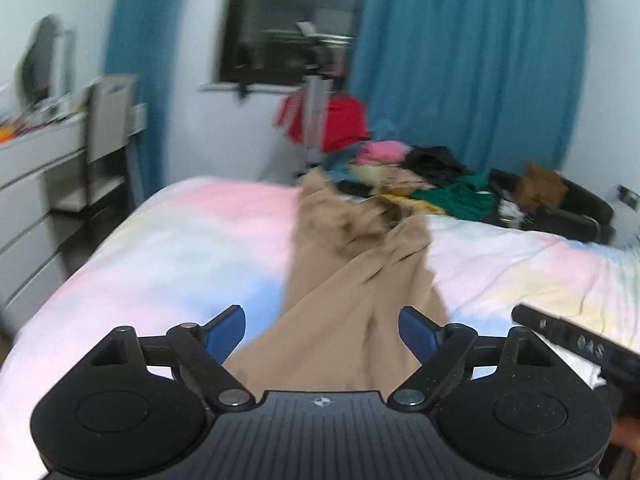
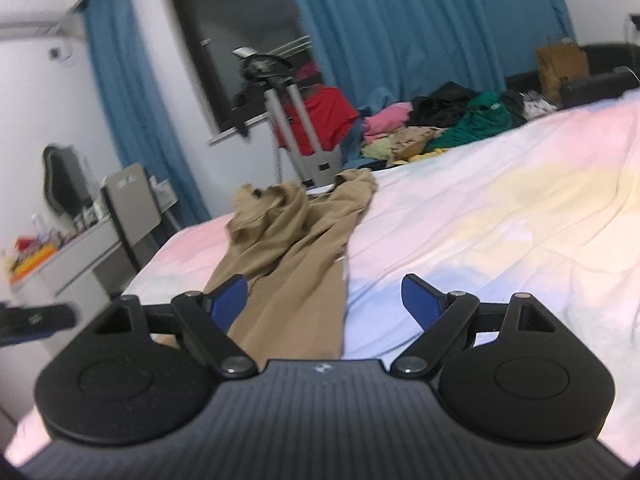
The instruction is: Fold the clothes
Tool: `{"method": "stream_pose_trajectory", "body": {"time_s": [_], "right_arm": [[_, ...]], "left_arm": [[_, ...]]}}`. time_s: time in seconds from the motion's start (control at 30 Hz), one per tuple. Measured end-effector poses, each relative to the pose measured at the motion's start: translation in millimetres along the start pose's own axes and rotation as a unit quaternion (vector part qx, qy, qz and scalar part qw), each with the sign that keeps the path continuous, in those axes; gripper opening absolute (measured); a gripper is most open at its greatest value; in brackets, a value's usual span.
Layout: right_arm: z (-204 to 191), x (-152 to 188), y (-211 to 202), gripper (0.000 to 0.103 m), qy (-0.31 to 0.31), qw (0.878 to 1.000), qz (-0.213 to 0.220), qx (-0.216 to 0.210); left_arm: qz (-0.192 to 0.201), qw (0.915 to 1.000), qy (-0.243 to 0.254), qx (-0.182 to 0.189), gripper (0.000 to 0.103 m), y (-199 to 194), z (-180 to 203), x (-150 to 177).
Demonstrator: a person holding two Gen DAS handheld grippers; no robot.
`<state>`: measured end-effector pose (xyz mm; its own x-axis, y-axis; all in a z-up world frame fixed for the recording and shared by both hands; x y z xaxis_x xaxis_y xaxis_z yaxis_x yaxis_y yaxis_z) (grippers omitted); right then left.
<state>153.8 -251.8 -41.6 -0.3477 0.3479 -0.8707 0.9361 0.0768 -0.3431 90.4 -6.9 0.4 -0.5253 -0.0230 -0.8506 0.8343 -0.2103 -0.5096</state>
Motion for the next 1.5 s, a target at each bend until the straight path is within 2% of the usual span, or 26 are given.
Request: {"method": "stream_pose_trajectory", "body": {"time_s": [0.17, 0.3, 0.4, 0.47, 0.63, 0.77, 0.93, 1.03, 1.07, 1.1, 1.13, 1.17, 1.27, 1.37, 1.5], "right_arm": [[-39, 15, -32, 0.085, -0.050, 0.998, -0.026, -0.036], [-73, 26, -51, 0.085, -0.086, 0.993, -0.046, -0.064], [-94, 37, -59, 0.085, -0.102, 0.990, -0.060, -0.082], [-112, 46, -60, 0.085, -0.113, 0.986, -0.070, -0.096], [-170, 71, -57, 0.085, -0.125, 0.977, -0.090, -0.147], [-234, 103, -41, 0.083, -0.153, 0.964, -0.109, -0.187], [-299, 143, -3, 0.071, -0.181, 0.951, -0.147, -0.203], [-318, 158, 19, 0.067, -0.205, 0.948, -0.160, -0.186], [-321, 161, 26, 0.062, -0.212, 0.948, -0.162, -0.175], [-323, 164, 33, 0.046, -0.218, 0.948, -0.164, -0.164], [-325, 168, 41, 0.035, -0.224, 0.948, -0.167, -0.154], [-325, 168, 45, 0.021, -0.225, 0.949, -0.167, -0.145], [-310, 157, 36, 0.008, -0.196, 0.959, -0.153, -0.138], [-295, 145, 27, 0.006, -0.166, 0.967, -0.140, -0.130], [-272, 115, -5, 0.006, -0.125, 0.978, -0.101, -0.135]], "left_arm": [[0.003, 0.9996, -0.012, -0.026, 0.086, -60, -41, 20], [0.006, 0.9993, -0.016, -0.032, 0.087, -80, -61, 26], [0.026, 0.9985, -0.039, -0.028, 0.087, -94, -79, 22], [0.048, 0.9966, -0.051, -0.044, 0.087, -103, -94, 16], [0.087, 0.9852, -0.088, -0.119, 0.091, -119, -144, 9], [0.097, 0.9719, -0.153, -0.150, 0.091, -130, -182, 11], [0.109, 0.9579, -0.209, -0.164, 0.091, -140, -212, 15], [0.107, 0.9506, -0.238, -0.168, 0.091, -140, -228, 19], [0.106, 0.9487, -0.246, -0.169, 0.091, -139, -234, 20], [0.105, 0.9470, -0.251, -0.170, 0.091, -137, -239, 21], [0.103, 0.9457, -0.255, -0.173, 0.091, -137, -243, 21], [0.102, 0.9453, -0.257, -0.173, 0.091, -136, -245, 22], [0.100, 0.9466, -0.256, -0.168, 0.091, -132, -249, 22], [0.099, 0.9505, -0.244, -0.165, 0.091, -127, -243, 21], [0.096, 0.9632, -0.201, -0.151, 0.091, -119, -219, 14]]}}
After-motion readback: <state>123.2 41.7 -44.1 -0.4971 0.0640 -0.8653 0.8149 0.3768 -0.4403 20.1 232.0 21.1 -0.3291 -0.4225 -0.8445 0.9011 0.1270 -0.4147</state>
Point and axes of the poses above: each gripper's, at about its wrist camera, not at the fingertips, and y roughly the way its jaws point, z to its right, x to its underside, the point moved 8 cm from there along y, roughly the way its jaws point, and after that the axes turned 1 degree about -z, right-handed, at the moved point
